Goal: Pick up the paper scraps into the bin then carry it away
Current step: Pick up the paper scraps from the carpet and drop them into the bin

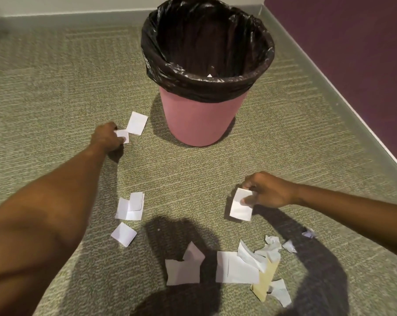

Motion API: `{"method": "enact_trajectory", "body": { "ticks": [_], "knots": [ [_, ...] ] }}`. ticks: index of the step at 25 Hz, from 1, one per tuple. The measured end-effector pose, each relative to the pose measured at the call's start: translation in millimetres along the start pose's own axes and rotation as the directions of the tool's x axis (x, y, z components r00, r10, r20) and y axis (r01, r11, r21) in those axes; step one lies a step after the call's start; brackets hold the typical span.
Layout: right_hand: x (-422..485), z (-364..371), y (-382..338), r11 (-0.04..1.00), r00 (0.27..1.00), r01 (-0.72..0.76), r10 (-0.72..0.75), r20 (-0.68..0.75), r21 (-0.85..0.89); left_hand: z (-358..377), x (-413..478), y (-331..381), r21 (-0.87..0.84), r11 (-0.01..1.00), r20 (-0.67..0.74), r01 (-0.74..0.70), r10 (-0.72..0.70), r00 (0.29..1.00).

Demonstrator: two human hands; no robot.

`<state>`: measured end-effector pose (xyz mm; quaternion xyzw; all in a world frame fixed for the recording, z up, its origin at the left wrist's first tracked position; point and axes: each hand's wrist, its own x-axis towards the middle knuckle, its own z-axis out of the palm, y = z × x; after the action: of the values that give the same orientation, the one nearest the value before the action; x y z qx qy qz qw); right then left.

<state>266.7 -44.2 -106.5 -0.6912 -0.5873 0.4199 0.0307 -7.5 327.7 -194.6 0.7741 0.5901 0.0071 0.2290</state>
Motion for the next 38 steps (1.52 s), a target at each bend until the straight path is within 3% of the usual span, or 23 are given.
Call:
{"method": "enact_trajectory", "body": {
  "ticks": [3,13,16,22,28,30,32,34,36,38],
  "knots": [
    [-10.1,5.5,-8.8,0.998,0.999,-0.011,0.01,0.032,0.054,1.9,1.4,1.7,-0.039,0.999,-0.044,0.031,-0.032,0.999],
    [-3.3,46.5,-9.8,0.99,0.998,0.013,-0.004,0.068,-0.137,-2.2,-3.6,8.2,0.031,1.0,-0.088,0.007,-0.005,0.996],
    [15.9,66.0,-31.0,0.979,0.989,0.068,-0.04,0.144,-0.192,-0.3,-10.0,11.2,0.11,0.993,-0.128,-0.05,0.064,0.99],
    [56.4,109.6,-62.2,0.958,0.995,0.0,0.028,0.091,-0.287,-6.9,-8.0,1.8,0.17,0.95,-0.086,-0.261,0.279,0.957],
    [66.0,113.8,-63.4,0.957,0.993,-0.092,0.11,0.05,-0.275,-10.0,-14.7,10.5,0.284,0.924,-0.136,-0.256,0.303,0.943],
    [66.6,116.5,-63.3,0.959,0.991,-0.113,0.126,0.035,-0.261,-9.0,-11.2,17.1,0.205,0.947,-0.168,-0.249,0.285,0.944],
    [66.3,117.3,-64.0,0.964,0.992,-0.119,0.128,0.019,-0.238,-11.4,-1.9,27.8,-0.119,0.966,-0.145,-0.229,0.211,0.967],
    [65.2,116.4,-64.3,0.968,0.991,-0.129,0.134,0.01,-0.217,-10.5,5.6,41.6,-0.4,0.897,-0.076,-0.188,0.172,0.982],
    [64.0,115.4,-66.0,0.966,0.989,-0.141,0.147,0.008,-0.215,-3.3,9.2,51.1,-0.446,0.883,-0.035,-0.145,0.145,0.989],
    [63.4,114.7,-67.6,0.965,0.989,-0.143,0.148,0.01,-0.222,7.9,11.0,56.1,-0.371,0.923,0.001,-0.099,0.107,0.994]
  ]
}}
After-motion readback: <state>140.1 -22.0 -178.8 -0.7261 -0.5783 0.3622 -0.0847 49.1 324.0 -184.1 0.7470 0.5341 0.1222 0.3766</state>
